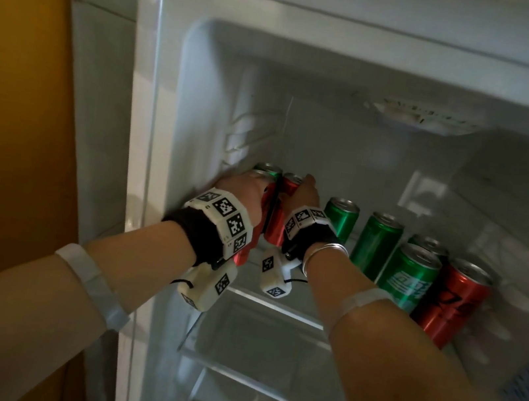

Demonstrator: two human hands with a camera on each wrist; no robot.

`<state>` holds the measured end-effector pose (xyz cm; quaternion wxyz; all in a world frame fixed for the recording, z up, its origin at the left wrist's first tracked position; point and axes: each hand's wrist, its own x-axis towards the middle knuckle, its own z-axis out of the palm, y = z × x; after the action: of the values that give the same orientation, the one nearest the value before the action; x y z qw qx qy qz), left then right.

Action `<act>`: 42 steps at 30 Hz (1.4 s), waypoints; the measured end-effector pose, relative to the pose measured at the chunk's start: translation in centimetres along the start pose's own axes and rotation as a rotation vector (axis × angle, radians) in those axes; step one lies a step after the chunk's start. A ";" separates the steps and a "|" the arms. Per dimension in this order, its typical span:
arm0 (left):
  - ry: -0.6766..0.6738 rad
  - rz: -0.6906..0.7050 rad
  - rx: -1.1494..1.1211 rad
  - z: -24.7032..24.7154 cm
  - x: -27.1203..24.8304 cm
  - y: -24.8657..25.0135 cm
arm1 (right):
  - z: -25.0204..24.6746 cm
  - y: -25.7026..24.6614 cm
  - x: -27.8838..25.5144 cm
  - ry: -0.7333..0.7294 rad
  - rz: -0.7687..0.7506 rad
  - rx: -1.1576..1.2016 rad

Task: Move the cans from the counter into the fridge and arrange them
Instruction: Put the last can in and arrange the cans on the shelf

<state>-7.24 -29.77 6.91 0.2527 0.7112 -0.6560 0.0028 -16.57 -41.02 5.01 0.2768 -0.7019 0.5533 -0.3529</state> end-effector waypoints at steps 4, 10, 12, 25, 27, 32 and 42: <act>0.011 0.022 0.003 0.0 -0.1 0.0 | 0.1 0.0 -0.1 -0.021 0.000 0.034; 0.022 0.015 0.008 0.1 -0.1 -0.2 | -1.7 -0.8 -2.1 0.158 -0.150 -0.069; 0.019 0.023 0.003 0.0 -0.2 -0.2 | -3.6 -1.0 -2.6 0.211 -0.201 -0.199; 0.058 0.067 0.016 0.0 -0.6 -0.2 | -6.7 0.8 -3.2 0.081 0.047 -0.483; 0.058 0.092 0.037 -0.2 -0.6 -0.2 | -6.8 0.5 -2.9 0.078 0.023 -0.419; 0.069 0.142 0.185 -0.1 -0.7 0.0 | -5.1 -0.4 -2.5 -0.012 -0.057 -0.265; 0.094 0.141 0.163 0.6 0.1 -0.4 | -2.0 -1.0 -1.8 0.007 -0.210 -0.304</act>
<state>-7.01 -30.07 6.32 0.2238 0.6804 -0.6895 0.1074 -17.80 -38.99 6.63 0.1271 -0.7884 0.5248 -0.2948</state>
